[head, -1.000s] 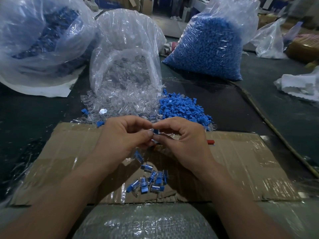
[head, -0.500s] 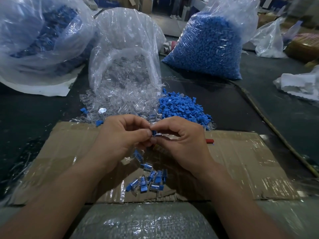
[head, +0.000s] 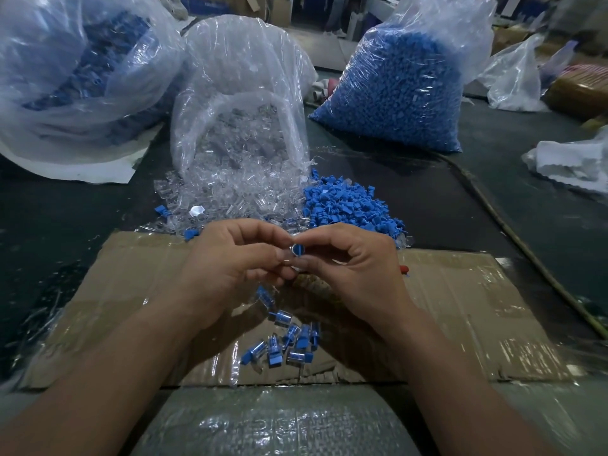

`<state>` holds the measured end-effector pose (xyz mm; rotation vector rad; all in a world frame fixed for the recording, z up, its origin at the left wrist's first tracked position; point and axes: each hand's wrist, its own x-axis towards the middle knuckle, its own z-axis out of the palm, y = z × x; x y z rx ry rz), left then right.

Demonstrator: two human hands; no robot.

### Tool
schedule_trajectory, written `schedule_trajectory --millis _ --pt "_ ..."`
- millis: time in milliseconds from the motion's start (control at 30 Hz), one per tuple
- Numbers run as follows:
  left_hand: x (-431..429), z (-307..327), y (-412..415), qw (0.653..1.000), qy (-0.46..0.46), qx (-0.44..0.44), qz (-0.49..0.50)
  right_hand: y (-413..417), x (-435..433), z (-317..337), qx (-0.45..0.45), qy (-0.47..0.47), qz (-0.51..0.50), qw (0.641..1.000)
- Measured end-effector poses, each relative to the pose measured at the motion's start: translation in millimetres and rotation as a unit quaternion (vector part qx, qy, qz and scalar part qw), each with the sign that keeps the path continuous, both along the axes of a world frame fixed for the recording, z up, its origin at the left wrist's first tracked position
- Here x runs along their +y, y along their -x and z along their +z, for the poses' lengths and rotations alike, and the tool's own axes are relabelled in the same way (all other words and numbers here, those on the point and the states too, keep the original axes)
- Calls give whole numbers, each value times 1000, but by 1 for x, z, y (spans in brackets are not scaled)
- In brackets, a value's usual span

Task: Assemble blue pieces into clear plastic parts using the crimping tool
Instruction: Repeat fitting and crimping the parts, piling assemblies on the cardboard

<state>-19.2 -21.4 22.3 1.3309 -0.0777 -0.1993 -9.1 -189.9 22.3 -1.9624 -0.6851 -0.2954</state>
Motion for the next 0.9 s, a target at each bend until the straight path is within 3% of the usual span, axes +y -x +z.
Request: schedule_trajectory --millis 633,900 --pt "-3 -2 1 997 -63 -30 30 -1 0 0 -43 43 6 998" --pt "1 -5 -2 995 -48 -26 80 -18 -40 13 172 175 -85 966"
